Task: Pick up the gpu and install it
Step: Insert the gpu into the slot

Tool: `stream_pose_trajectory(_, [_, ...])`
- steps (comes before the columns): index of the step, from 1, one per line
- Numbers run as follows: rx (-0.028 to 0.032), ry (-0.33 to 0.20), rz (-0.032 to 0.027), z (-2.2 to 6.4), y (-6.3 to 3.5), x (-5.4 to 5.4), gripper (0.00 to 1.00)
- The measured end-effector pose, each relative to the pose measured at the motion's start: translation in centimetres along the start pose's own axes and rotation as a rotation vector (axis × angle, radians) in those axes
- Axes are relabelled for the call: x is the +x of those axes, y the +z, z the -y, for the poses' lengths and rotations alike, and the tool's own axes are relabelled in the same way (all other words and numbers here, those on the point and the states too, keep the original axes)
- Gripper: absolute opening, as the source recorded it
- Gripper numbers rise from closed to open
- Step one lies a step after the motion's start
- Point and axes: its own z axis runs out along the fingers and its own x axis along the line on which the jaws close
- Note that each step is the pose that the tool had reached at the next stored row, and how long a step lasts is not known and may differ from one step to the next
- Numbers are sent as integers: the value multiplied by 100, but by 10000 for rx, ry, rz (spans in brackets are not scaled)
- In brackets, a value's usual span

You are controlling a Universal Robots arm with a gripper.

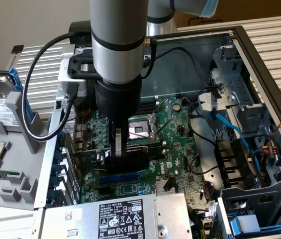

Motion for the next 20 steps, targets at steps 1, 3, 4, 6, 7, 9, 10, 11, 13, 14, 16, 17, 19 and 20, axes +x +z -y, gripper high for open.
stream_pose_trajectory(1, [7, -2, 20, 0, 1, 0, 27])
stream_pose_trajectory(3, [26, -7, 52, 0, 5, 0, 27])
stream_pose_trajectory(4, [37, -9, 63, 1, 9, 0, 27])
stream_pose_trajectory(6, [54, -13, 76, 1, 13, 2, 27])
stream_pose_trajectory(7, [60, -12, 79, 1, 16, 2, 27])
stream_pose_trajectory(9, [63, -11, 86, -5, 20, 3, 27])
stream_pose_trajectory(10, [63, -12, 86, -7, 22, 4, 27])
stream_pose_trajectory(11, [64, -12, 87, -8, 23, 4, 27])
stream_pose_trajectory(13, [65, -13, 90, -8, 26, 6, 27])
stream_pose_trajectory(14, [66, -13, 91, -8, 28, 7, 27])
stream_pose_trajectory(16, [65, -13, 91, -9, 31, 10, 27])
stream_pose_trajectory(17, [65, -13, 90, -10, 31, 11, 27])
stream_pose_trajectory(19, [65, -14, 91, -9, 33, 14, 27])
stream_pose_trajectory(20, [65, -13, 91, -9, 34, 16, 27])
